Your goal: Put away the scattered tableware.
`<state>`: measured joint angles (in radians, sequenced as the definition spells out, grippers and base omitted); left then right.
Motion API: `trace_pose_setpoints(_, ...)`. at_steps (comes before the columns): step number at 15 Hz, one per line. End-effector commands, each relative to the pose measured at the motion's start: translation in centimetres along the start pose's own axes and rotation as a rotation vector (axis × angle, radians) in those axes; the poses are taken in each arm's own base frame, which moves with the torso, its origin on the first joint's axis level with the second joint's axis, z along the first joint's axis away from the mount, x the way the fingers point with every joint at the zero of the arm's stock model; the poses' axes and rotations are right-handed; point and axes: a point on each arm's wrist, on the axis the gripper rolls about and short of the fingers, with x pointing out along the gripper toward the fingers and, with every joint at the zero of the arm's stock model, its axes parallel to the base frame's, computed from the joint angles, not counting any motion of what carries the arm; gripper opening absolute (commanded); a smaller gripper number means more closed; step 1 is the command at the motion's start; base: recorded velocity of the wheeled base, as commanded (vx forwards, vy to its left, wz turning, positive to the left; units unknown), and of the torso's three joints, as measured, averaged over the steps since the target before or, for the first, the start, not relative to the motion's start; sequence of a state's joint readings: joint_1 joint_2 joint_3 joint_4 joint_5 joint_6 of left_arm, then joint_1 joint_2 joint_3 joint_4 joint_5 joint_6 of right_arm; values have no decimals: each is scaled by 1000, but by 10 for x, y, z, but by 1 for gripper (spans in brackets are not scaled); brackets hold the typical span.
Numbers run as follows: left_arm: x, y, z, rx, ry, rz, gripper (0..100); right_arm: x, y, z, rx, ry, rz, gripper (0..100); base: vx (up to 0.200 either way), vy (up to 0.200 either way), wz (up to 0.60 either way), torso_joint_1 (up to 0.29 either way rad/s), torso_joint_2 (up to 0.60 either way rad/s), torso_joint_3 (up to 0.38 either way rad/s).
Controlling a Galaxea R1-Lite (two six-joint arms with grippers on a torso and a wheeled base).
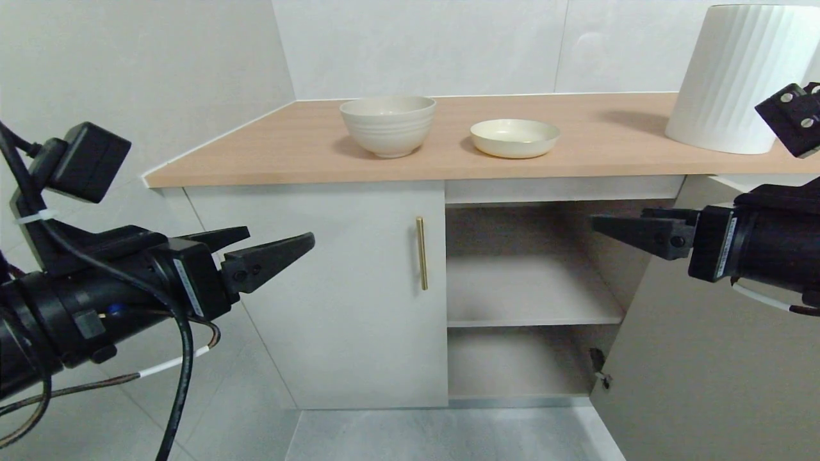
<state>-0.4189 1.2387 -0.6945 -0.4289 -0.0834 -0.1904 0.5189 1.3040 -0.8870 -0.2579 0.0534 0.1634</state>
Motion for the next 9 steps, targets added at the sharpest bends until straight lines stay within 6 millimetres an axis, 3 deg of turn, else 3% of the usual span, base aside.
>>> trace_pose_setpoints(1, -1, 0, 1, -1, -5, 0, 100, -1, 1, 0, -1, 2, 3, 100, 200, 0, 0, 17, 7, 2)
trace_pose_setpoints(5, -1, 0, 2, -1, -6, -2, 100, -5, 1, -2, -1, 6, 14, 100, 200, 0, 0, 10, 5, 4)
trace_pose_setpoints(9, 0, 0, 1, -2, -5, -2, 100, -16, 2, -10, -38, 18, 79, 100, 0, 0, 0, 0, 0, 0)
